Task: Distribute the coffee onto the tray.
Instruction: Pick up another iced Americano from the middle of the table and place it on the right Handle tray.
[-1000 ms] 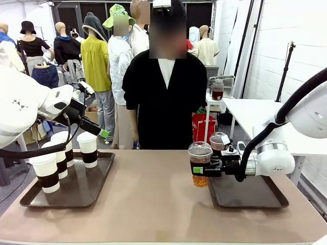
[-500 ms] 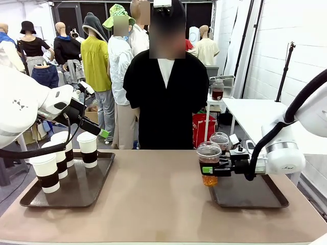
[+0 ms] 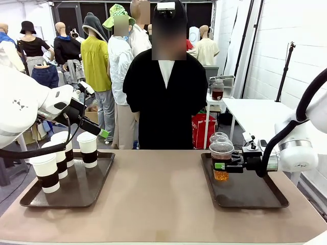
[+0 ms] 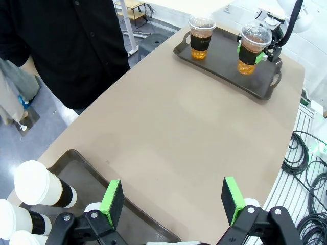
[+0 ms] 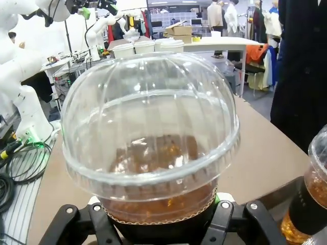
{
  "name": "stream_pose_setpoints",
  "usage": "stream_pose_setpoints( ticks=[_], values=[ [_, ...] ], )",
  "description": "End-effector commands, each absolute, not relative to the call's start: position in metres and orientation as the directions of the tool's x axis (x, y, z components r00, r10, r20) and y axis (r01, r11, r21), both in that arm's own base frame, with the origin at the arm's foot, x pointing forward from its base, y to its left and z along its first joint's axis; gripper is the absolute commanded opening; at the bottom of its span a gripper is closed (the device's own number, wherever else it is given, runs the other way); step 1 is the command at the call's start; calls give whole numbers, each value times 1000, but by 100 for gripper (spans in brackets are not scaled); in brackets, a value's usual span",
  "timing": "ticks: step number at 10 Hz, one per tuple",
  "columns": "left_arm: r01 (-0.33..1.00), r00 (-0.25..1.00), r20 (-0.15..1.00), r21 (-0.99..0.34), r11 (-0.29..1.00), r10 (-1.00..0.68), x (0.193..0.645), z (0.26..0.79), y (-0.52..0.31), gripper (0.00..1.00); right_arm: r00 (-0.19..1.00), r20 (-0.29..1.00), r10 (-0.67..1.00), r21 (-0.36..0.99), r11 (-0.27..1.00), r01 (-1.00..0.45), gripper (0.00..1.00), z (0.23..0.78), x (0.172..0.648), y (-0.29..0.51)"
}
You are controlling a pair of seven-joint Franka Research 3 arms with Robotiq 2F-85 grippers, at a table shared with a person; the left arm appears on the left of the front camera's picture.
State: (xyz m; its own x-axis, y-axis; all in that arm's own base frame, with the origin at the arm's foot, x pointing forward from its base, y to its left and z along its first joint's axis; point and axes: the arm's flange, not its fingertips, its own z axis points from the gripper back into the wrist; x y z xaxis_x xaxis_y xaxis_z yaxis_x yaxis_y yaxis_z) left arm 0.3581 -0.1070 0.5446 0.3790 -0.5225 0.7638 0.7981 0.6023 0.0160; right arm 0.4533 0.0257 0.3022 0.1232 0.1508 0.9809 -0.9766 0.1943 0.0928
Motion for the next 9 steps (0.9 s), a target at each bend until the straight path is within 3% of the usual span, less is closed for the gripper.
stream_pose_setpoints(
  ticks=[1, 9],
  values=[
    [800, 383, 763, 8, 600, -521, 358, 544, -105, 100, 69, 989, 130, 52, 130, -990, 66, 293, 468, 21],
    [800, 383, 763, 8, 600, -521, 358, 544, -105, 100, 77, 994, 78, 69, 103, -992, 66, 253, 480, 7]
  ],
)
